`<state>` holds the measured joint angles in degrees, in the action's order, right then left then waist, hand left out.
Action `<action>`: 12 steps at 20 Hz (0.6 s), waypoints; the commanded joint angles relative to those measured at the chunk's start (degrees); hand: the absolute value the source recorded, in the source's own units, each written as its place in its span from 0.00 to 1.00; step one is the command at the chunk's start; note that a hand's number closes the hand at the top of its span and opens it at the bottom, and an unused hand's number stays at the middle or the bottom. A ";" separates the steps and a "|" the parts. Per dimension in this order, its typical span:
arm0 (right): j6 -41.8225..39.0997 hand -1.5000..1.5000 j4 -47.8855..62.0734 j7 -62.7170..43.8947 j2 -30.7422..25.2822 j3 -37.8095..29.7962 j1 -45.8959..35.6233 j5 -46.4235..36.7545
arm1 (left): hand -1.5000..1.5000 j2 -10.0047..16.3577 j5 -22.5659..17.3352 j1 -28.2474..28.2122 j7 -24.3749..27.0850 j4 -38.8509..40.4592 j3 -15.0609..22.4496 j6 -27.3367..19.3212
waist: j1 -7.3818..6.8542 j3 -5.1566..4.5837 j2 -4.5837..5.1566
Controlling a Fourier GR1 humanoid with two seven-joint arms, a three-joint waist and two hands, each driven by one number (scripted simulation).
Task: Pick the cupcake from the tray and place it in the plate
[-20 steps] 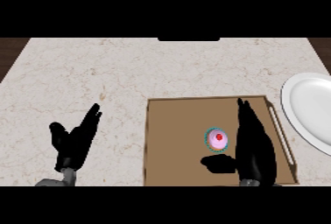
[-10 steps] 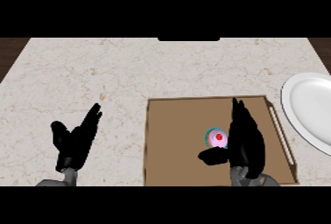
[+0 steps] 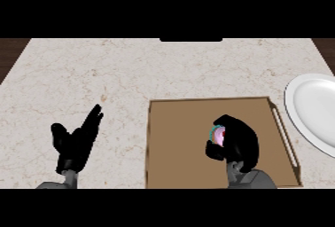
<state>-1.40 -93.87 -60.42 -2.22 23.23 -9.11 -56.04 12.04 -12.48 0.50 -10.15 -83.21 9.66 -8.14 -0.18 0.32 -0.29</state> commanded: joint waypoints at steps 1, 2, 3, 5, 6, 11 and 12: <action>-1.31 1.00 2.77 -2.10 0.46 0.27 0.07 -2.65 | 0.50 -1.62 2.04 -2.47 0.56 2.35 1.74 -0.02 | 0.08 -0.33 0.29; -3.27 1.00 -1.43 -5.21 1.88 3.02 0.77 -4.71 | 0.50 -2.69 1.29 1.00 0.07 5.54 0.26 -0.36 | 0.39 -0.35 0.27; -7.69 1.00 -5.40 -5.01 -0.36 -0.59 -0.14 -1.93 | 0.50 -1.90 1.42 -2.84 1.23 2.41 0.74 0.54 | 0.24 -0.34 0.21; -4.12 1.00 0.05 -1.21 -0.15 -1.86 -1.19 -3.13 | 0.50 -1.87 0.69 -1.75 1.52 3.83 -0.12 2.46 | 0.14 -0.33 0.28; -5.62 1.00 -7.04 2.97 -3.02 5.02 6.99 -2.82 | 0.50 -1.89 1.27 -2.37 -0.61 0.41 0.13 -0.03 | 0.45 -0.32 0.11; -6.84 1.00 -13.68 25.11 -14.09 21.88 16.42 0.02 | 0.50 -1.55 0.94 -2.04 -1.00 1.88 -0.25 -0.02 | 1.94 -0.22 -0.70; -6.40 1.00 -18.35 26.35 -16.91 22.86 17.83 -0.86 | 0.50 -0.22 0.00 -3.40 -0.57 1.22 -1.62 0.83 | 1.89 -0.30 -0.91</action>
<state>-6.63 -105.12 -43.28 -12.35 37.20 2.77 -56.84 11.37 -11.72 -0.58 -10.34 -83.19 8.43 -8.02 1.23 0.26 -1.08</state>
